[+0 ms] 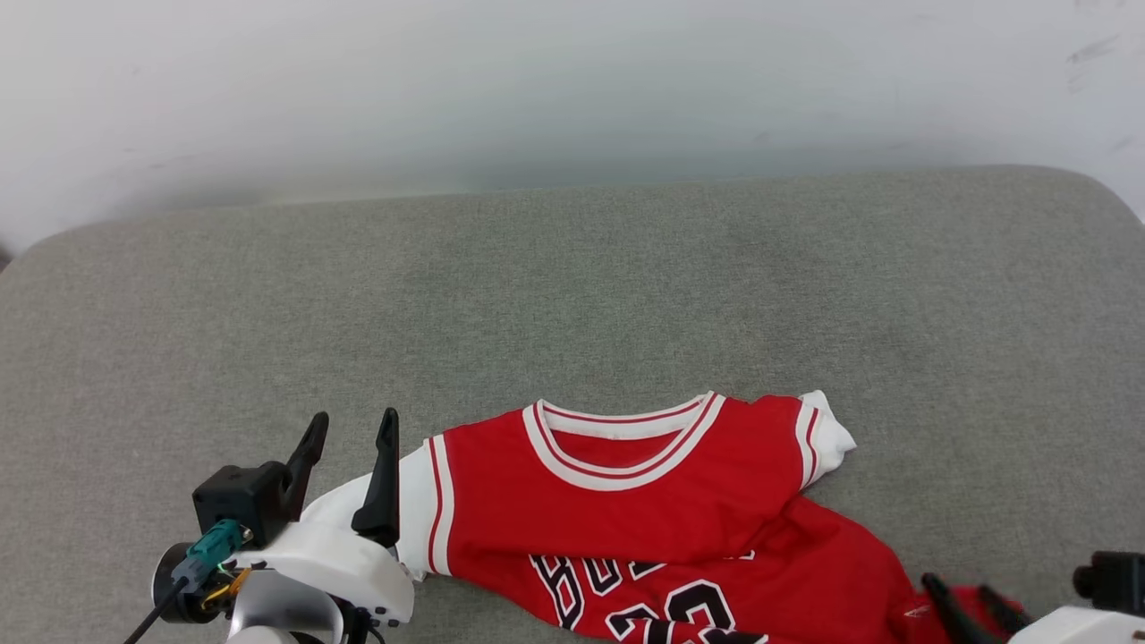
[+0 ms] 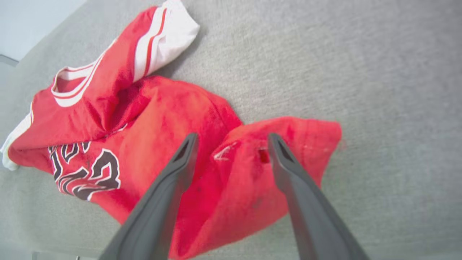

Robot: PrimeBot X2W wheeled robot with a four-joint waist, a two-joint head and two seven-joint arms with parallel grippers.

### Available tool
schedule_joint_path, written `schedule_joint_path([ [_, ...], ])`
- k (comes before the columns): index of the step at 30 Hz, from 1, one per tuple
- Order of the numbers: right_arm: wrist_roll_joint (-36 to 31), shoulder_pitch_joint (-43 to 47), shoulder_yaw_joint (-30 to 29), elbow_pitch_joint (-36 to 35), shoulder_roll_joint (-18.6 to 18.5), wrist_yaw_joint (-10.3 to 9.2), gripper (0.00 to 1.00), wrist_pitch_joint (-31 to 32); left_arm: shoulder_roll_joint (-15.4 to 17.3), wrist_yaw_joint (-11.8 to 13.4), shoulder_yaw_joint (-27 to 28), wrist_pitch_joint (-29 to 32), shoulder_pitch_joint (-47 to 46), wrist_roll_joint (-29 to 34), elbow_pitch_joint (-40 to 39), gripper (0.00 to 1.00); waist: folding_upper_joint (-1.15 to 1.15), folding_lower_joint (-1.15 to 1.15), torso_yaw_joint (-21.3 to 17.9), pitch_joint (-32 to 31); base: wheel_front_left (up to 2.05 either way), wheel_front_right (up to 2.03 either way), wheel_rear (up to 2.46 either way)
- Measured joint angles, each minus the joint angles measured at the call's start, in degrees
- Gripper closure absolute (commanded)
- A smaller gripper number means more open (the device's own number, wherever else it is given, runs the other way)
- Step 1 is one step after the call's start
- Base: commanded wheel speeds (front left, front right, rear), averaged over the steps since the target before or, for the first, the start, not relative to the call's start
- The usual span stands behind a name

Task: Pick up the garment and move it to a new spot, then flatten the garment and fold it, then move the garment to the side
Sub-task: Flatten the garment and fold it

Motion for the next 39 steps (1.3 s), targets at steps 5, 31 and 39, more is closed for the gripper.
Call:
schedule_joint_path([
  [5, -1.24, -3.84, -3.63, -0.35, -0.01, 0.00, 0.00, -7.13, 0.05, 0.42, 0.00, -0.01, 0.58, -0.04, -0.43, 0.00, 0.00, 0.00, -0.05, -0.26, 0.00, 0.00, 0.00],
  [31, 0.19, -28.25, 7.90, 21.30, -12.07, 0.00, 0.00, 12.33, -2.34, -0.62, -1.21, -3.60, -4.07, -0.59, 0.88, 0.00, 0.00, 0.00, 10.26, 8.06, 0.00, 0.00, 0.00],
  [39, 3.60, -29.55, 11.01, 22.52, -13.37, -0.09, 1.00, 12.67, -2.44, -0.52, -1.04, -4.47, -4.03, -0.94, 2.18, 0.00, 0.00, 0.00, 10.18, 8.22, 0.00, 0.00, 0.00],
])
